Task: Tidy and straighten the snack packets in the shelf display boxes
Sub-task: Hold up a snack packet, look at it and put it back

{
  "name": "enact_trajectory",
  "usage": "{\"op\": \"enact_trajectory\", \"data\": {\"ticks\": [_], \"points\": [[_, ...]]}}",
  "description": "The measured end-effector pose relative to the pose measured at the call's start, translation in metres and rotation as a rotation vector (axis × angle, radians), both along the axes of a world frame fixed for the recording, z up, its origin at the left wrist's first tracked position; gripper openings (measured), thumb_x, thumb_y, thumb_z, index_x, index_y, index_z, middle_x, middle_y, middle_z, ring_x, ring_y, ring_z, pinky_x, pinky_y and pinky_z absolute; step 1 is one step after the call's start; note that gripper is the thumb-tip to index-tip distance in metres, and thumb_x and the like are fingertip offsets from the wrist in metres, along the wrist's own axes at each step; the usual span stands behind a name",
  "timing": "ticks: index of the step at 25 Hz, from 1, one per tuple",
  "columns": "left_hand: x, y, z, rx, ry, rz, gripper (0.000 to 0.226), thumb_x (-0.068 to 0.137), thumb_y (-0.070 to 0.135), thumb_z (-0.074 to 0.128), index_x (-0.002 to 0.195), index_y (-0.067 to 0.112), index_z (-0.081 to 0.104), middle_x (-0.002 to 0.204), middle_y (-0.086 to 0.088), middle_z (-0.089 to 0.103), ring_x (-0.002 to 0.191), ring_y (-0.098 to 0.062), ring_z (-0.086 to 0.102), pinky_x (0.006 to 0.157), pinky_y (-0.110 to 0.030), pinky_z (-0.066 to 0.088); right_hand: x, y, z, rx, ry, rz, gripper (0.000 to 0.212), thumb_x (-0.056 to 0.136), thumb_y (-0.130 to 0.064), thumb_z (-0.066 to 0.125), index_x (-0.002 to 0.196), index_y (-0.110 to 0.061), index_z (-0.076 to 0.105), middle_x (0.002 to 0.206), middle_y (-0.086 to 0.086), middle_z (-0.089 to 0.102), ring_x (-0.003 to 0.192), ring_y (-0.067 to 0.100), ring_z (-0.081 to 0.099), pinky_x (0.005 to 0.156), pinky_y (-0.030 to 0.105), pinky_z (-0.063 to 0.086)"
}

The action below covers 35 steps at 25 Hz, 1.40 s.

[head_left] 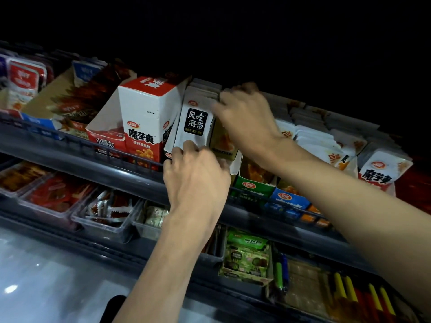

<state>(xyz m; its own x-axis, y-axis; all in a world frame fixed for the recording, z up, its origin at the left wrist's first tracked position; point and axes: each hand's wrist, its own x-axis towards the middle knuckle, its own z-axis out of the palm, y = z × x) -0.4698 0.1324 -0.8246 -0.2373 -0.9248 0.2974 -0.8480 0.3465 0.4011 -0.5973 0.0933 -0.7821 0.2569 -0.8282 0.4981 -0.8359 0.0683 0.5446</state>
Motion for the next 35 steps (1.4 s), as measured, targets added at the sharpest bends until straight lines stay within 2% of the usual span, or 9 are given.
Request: {"op": "enact_trajectory", "data": {"ticks": [3,8,11,14,16,18,22,27,35], "points": [[-0.001,0.001,-0.001,0.002,-0.016,0.004,0.04,0.096,0.043,0.047,0.106,0.012,0.07,0.113,-0.01,0.059,0.11,-0.032,0.053,0.087,-0.042,0.041,0.003,0.003,-0.011,0.254,0.1,-0.088,0.011,0.092,-0.015,0.06,0.097,-0.018,0.07,0.102,0.006,0.07,0.104,0.026,0.064,0.108,0.044,0.033],[0.0,0.001,-0.001,0.008,-0.015,0.006,0.039,0.096,0.043,0.046,0.111,0.013,0.067,0.114,-0.01,0.059,0.111,-0.032,0.053,0.088,-0.042,0.042,-0.001,-0.001,-0.016,0.276,0.086,-0.168,0.016,0.094,-0.021,0.056,0.104,-0.021,0.069,0.105,0.003,0.07,0.103,0.024,0.065,0.104,0.042,0.034],[0.0,0.0,0.0,-0.002,0.014,0.013,0.04,0.095,0.043,0.048,0.123,0.016,0.06,0.12,-0.01,0.058,0.114,-0.032,0.051,0.089,-0.043,0.042,0.003,0.007,-0.006,0.182,0.01,-0.087,0.022,0.09,-0.015,0.059,0.111,-0.018,0.067,0.11,0.006,0.068,0.109,0.027,0.062,0.105,0.043,0.035],[0.0,0.0,0.003,-0.012,0.185,-0.043,0.036,0.094,0.036,0.053,0.125,0.018,0.059,0.125,-0.009,0.057,0.115,-0.03,0.051,0.093,-0.044,0.044,0.004,0.034,0.014,-0.05,-0.18,-0.022,0.031,0.089,-0.005,0.059,0.118,-0.015,0.067,0.115,0.007,0.065,0.112,0.028,0.058,0.1,0.043,0.037],[-0.003,0.001,0.005,0.024,0.352,-0.138,0.032,0.093,0.031,0.056,0.123,0.02,0.059,0.124,-0.005,0.057,0.112,-0.026,0.052,0.094,-0.045,0.046,-0.006,0.064,0.02,-0.287,-0.332,-0.028,0.032,0.09,-0.008,0.057,0.12,-0.014,0.067,0.115,0.007,0.065,0.11,0.028,0.057,0.099,0.042,0.036],[-0.008,0.005,0.005,0.052,0.42,-0.236,0.028,0.093,0.029,0.058,0.12,0.022,0.06,0.121,-0.001,0.059,0.108,-0.023,0.054,0.092,-0.043,0.048,-0.018,0.095,0.008,-0.393,-0.405,-0.096,0.032,0.093,-0.014,0.055,0.123,-0.013,0.067,0.117,0.007,0.063,0.111,0.029,0.055,0.103,0.042,0.033],[-0.018,0.014,-0.005,0.026,0.312,-0.345,0.019,0.092,0.029,0.06,0.11,0.023,0.064,0.117,0.001,0.061,0.103,-0.022,0.058,0.088,-0.042,0.05,-0.037,0.117,-0.029,-0.312,-0.455,-0.197,0.038,0.091,-0.018,0.063,0.128,-0.01,0.062,0.123,0.013,0.059,0.115,0.033,0.051,0.11,0.046,0.028],[-0.024,0.016,-0.011,0.001,0.248,-0.319,0.01,0.091,0.03,0.061,0.096,0.025,0.068,0.109,0.002,0.065,0.098,-0.021,0.058,0.081,-0.039,0.051,-0.045,0.115,-0.031,-0.371,-0.527,-0.084,0.033,0.088,-0.014,0.069,0.121,-0.011,0.065,0.118,0.011,0.061,0.113,0.029,0.049,0.11,0.046,0.032],[-0.032,0.022,-0.011,-0.021,0.294,-0.241,0.03,0.089,0.032,0.065,0.114,0.024,0.051,0.106,0.002,0.065,0.093,-0.025,0.061,0.076,-0.042,0.052,-0.042,0.114,-0.025,-0.394,-0.582,0.041,0.02,0.081,-0.01,0.075,0.1,-0.012,0.069,0.087,0.004,0.068,0.092,0.029,0.061,0.108,0.039,0.026]]}}
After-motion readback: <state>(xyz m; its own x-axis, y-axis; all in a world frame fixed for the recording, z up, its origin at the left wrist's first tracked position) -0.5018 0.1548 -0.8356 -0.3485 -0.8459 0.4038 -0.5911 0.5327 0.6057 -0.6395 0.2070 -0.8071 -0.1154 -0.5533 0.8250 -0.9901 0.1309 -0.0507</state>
